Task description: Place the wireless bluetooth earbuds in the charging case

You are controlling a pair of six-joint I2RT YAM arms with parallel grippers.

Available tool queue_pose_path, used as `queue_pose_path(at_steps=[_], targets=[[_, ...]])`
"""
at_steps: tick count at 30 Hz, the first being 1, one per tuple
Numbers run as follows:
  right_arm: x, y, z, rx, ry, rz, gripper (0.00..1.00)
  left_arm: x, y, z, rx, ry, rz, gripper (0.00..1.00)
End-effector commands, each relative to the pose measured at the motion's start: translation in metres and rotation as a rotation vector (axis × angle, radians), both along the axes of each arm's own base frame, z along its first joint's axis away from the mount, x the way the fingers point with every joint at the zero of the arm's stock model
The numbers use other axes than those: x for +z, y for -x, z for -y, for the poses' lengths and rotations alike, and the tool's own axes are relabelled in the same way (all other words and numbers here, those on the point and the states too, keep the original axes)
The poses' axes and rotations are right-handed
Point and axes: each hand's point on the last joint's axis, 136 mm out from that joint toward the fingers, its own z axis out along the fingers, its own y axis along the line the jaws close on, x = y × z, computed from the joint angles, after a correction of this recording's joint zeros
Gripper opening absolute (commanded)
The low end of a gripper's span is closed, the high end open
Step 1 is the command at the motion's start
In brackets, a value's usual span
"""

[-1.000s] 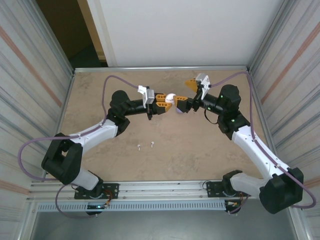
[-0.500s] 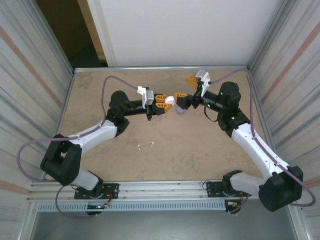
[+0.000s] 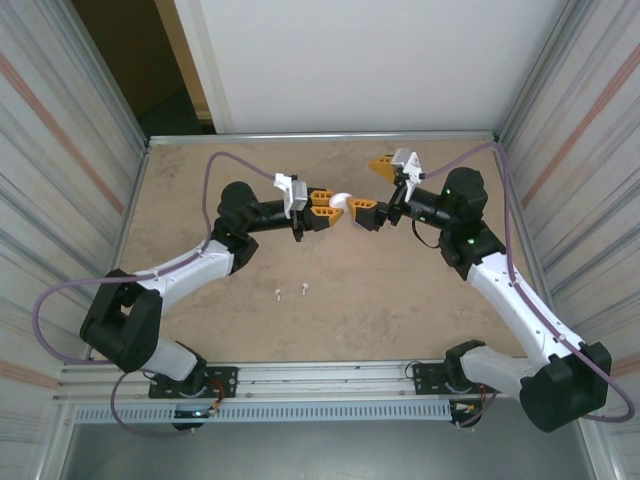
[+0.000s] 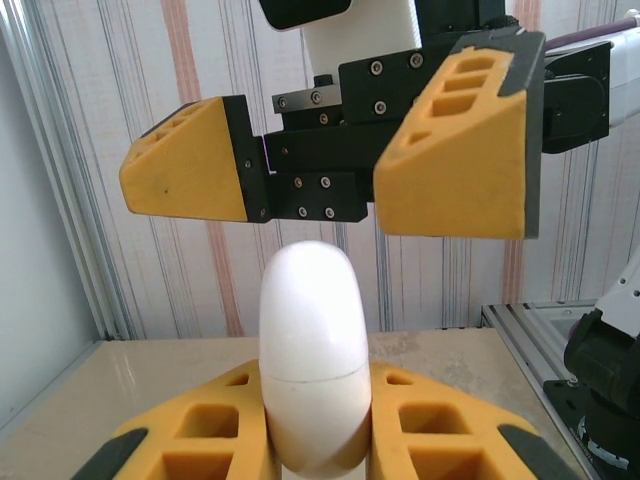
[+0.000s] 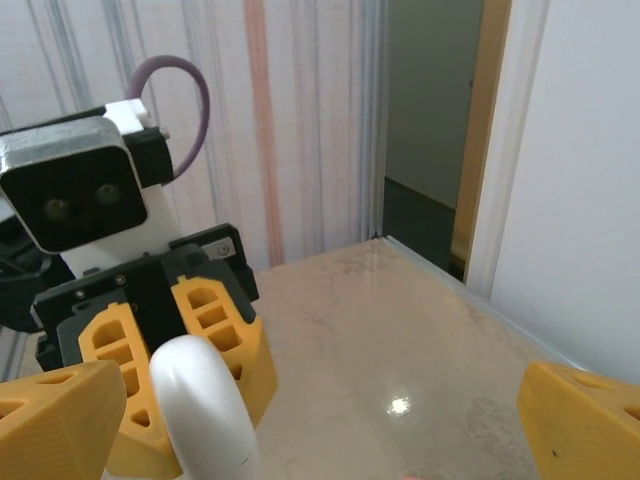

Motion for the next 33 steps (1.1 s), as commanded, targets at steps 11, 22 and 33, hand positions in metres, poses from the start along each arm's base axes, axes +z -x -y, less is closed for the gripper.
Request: queue_pose_path(at_steps=[11, 22, 33], targets=[[-0.020, -0.004, -0.008, 0.014, 0.060, -0.003, 0.99, 0.019, 0.013, -0.005, -0.017, 0.028, 0.070, 0.00], [-0.014, -0.024, -0.003, -0.068, 0.052, -0.019, 0.99, 0.018, 0.015, -0.005, -0.028, 0.022, 0.074, 0.00], [0.000, -0.035, 0.002, -0.084, 0.024, -0.012, 0.99, 0.013, 0.015, -0.003, -0.030, 0.001, 0.077, 0.00]])
